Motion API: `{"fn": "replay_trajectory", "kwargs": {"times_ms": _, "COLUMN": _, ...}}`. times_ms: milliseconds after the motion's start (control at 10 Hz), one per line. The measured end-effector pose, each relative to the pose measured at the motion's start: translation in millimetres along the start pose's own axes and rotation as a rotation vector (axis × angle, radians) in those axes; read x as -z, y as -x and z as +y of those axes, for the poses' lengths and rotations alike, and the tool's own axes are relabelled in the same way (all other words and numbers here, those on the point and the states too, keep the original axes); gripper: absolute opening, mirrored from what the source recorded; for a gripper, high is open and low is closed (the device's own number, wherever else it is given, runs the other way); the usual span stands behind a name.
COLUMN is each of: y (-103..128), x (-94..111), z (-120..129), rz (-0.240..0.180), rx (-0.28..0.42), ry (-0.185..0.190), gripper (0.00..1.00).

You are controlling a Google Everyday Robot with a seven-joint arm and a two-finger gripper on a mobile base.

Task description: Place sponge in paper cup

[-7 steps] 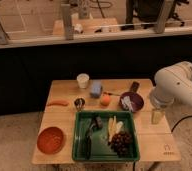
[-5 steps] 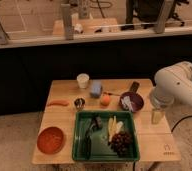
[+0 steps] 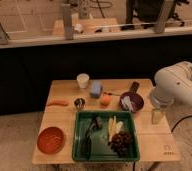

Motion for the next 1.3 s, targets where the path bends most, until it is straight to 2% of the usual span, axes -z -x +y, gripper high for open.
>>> {"fn": "replay_trajectory", "kwargs": {"times_ms": 1100, "y": 0.0, "x": 0.0, "z": 0.0, "rz": 0.000, "rx": 0.000, "ry": 0.000, "gripper": 0.80}}
{"fn": "replay_trajectory", "kwargs": {"times_ms": 1200, "y": 0.7, "x": 1.0, "z": -1.2, "rz": -0.007, "rx": 0.008, "ry": -0.005, "gripper": 0.80}}
{"fn": "replay_trajectory", "kwargs": {"times_ms": 1300, "y": 6.8, "x": 7.4, "z": -8.8, "rz": -0.047, "rx": 0.060, "ry": -0.032, "gripper": 0.80}}
